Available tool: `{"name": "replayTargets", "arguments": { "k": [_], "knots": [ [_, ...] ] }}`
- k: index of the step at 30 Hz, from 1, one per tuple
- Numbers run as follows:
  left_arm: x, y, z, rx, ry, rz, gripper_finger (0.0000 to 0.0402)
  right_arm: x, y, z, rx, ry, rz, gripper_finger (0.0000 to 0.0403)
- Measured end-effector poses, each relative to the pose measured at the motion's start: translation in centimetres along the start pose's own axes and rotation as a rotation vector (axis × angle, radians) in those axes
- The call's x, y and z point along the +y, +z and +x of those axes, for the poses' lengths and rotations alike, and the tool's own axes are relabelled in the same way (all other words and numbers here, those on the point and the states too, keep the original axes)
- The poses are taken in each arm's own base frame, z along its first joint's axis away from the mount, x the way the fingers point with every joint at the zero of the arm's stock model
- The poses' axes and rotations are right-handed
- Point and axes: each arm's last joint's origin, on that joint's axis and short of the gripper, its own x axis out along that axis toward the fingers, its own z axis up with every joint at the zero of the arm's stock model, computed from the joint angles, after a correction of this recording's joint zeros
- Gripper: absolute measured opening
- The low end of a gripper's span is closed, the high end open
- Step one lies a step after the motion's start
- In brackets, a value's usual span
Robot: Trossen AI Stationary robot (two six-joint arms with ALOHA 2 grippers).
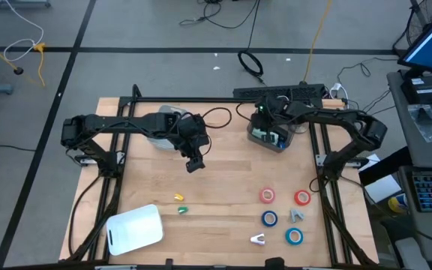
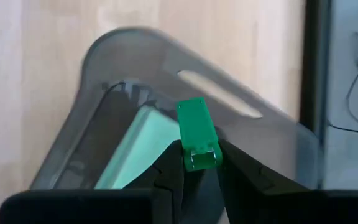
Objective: Pick and place Stapler, Stapler remover, tape
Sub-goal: Put the top small green stapler into the black bin
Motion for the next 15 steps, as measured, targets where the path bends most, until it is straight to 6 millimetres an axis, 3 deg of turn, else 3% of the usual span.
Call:
{"name": "replayTargets", "arguments": {
  "k": [15],
  "knots": [
    [-0.25,0.56,0.00,-0.056,-0.018,0.022,0.0255,-0.73,-0.68,0.07,0.022,-0.014,0.033,0.0071]
  ]
}}
